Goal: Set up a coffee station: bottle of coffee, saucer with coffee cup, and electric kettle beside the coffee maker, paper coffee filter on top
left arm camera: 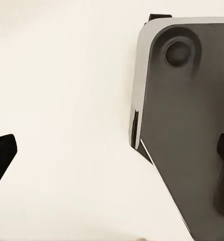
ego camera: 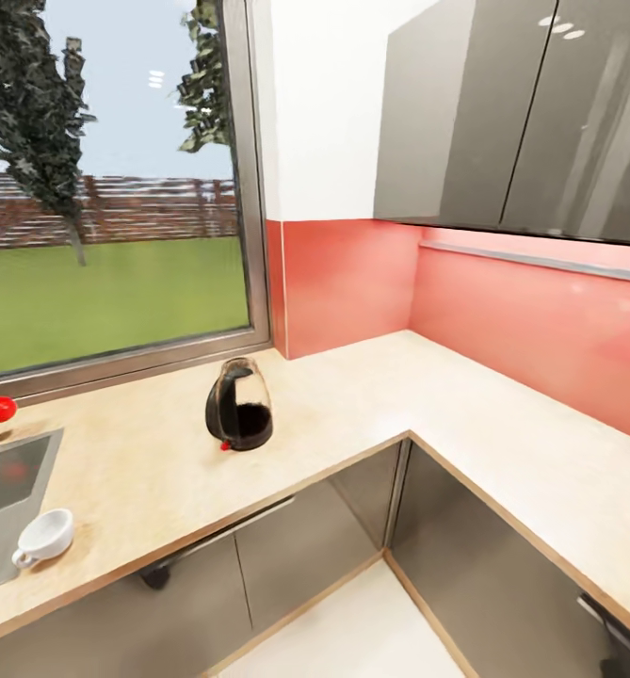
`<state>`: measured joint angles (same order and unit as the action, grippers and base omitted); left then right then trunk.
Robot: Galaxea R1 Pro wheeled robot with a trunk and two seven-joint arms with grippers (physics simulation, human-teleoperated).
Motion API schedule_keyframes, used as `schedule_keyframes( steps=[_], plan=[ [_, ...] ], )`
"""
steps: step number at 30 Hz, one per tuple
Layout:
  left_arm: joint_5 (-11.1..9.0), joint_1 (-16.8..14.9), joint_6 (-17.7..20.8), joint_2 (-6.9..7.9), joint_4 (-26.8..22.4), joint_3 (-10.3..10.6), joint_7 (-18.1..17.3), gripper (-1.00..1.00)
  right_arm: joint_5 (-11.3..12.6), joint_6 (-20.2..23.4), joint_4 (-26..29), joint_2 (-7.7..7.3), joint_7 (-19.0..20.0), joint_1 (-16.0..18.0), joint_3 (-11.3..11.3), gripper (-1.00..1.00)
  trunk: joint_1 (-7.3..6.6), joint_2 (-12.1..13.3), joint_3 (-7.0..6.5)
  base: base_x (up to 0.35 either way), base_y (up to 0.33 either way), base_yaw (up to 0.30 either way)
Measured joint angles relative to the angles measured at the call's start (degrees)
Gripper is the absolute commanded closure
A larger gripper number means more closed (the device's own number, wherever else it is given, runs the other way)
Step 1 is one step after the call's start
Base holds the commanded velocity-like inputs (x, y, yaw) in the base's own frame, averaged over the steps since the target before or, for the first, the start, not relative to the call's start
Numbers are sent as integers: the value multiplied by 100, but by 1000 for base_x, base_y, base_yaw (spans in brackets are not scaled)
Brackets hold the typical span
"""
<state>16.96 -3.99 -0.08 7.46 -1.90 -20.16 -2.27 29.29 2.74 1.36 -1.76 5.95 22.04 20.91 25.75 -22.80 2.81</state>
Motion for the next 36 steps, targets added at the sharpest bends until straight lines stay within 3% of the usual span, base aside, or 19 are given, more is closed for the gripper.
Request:
schedule_keyframes(
  steps=[13, 17, 19, 22, 27, 29, 32, 34, 36],
  plan=[
    [13, 0, -10, -8, -33, 42, -12, -100, 0, -3, -6, -5, 0, 0, -3, -100, 0, 0, 0, 0, -3, 278],
    [89, -42, -354, -57, -59, 62, -60, -100, 0, -3, -5, -6, 0, -2, -3, -100, 0, 0, 0, 0, 0, 278],
    [222, -52, -463, -73, -60, 66, -70, -100, 0, -3, -6, -8, 0, -1, -3, -100, 0, 0, 0, 0, 0, 237],
    [686, -79, -645, -125, -180, 70, -79, -100, 0, 3, -4, -13, 0, -2, -4, -100, 0, 0, 0, 0, 0, 96],
    [1625, -173, -806, -546, -1024, 89, -122, -100, 0, 6, -4, -39, -1, -2, -4, -100, 0, 1, -1, 0, 0, 18],
    [2139, -358, -812, -856, -1598, 203, -479, -100, 0, 6, -4, -70, -1, -1, -4, -100, 0, 1, -2, 0, 0, 2],
    [2343, -821, -786, -1039, -2048, 313, -1445, -100, 0, -2, -4, -87, -3, -1, -4, -100, 0, 1, -2, 0, 0, 0],
    [2399, -1471, -729, -1082, -2223, 347, -2871, -100, 0, -9, -4, -92, -6, -1, -4, -100, 0, 1, -2, 0, 0, 0],
    [2412, -1917, -550, -1083, -2262, 347, -3869, -100, 0, -10, -4, -93, -6, -1, -4, -100, 0, 1, -2, 0, 0, 0]
  ],
)
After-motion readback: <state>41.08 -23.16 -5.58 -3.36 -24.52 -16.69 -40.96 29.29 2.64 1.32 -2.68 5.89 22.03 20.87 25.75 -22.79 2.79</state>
